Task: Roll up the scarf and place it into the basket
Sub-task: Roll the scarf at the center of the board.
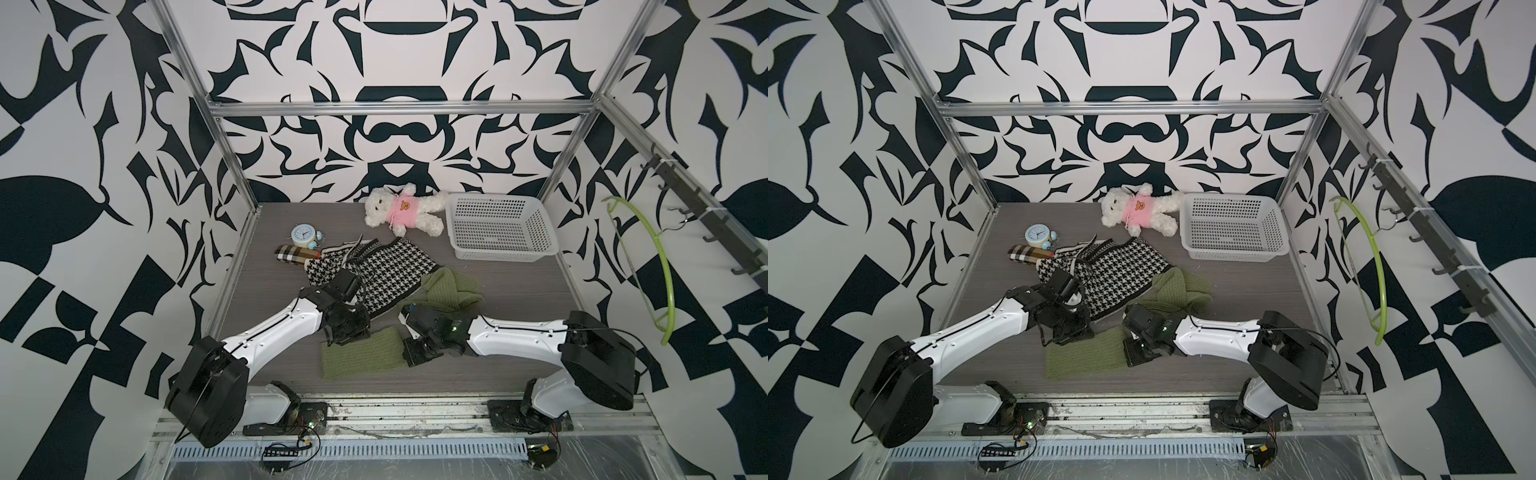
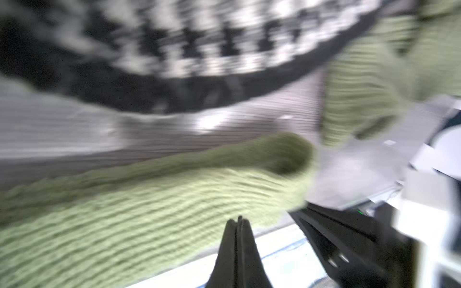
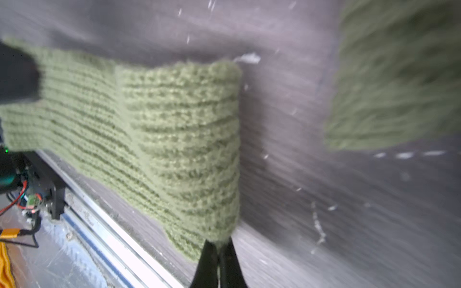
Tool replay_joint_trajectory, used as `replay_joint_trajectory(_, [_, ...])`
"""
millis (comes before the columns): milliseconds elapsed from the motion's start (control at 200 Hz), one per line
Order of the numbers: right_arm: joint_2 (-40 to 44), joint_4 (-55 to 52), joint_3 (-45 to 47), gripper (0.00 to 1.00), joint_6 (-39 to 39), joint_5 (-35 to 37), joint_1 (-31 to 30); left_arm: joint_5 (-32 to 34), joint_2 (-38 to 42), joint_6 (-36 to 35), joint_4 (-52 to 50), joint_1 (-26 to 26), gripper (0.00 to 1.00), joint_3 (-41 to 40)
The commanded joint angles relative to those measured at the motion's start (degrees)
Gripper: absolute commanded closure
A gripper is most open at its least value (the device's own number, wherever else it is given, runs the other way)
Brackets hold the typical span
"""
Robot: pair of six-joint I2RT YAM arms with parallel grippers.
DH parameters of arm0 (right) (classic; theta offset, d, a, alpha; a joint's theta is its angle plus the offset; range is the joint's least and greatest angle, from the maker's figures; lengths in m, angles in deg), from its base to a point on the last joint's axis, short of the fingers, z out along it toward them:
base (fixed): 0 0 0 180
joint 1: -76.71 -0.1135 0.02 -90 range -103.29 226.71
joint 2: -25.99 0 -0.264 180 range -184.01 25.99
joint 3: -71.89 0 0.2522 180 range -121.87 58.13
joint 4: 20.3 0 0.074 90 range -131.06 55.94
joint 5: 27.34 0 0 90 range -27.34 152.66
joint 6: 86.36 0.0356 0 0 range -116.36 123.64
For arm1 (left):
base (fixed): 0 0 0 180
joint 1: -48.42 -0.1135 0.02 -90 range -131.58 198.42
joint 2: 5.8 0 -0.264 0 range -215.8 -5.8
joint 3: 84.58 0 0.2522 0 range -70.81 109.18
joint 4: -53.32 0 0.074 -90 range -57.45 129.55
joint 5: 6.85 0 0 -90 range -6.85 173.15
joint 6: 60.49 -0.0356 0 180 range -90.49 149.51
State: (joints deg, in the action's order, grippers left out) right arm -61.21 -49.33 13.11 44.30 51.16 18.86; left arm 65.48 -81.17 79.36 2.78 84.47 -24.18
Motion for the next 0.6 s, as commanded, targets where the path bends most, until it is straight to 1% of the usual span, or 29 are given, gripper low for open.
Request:
replay_joint_trajectory(0, [0.9,-5.3,-3.2,1.00,-3.8,1.8,2.9,-2.8,0.9,-2.3,-0.3,0.8,1.00,2.0])
replay_joint_trajectory(145, [2.1,-9.3,-3.8,1.00,-6.9,0.8,6.4,-2.5,-1.6,-3.0,0.9,0.8,1.00,-0.7])
replay_joint_trajectory(275, [2.8,-12.0,-6.5,1.00,-8.6,-0.9,6.6,-4.1,-5.8,-2.1,6.8,0.8,1.00,-3.7])
replay_joint_trajectory(380, [2.6,-11.1,-7.7,1.00,-8.0,-3.5,5.3,-4.6,-8.0,-1.4,9.1,1.3,1.00,-3.9])
replay_joint_trajectory(595, [1.2,-8.9,-10.2,1.00,-6.3,-4.2,1.1,-4.8,-10.3,-1.0,10.8,1.5,1.00,-4.9])
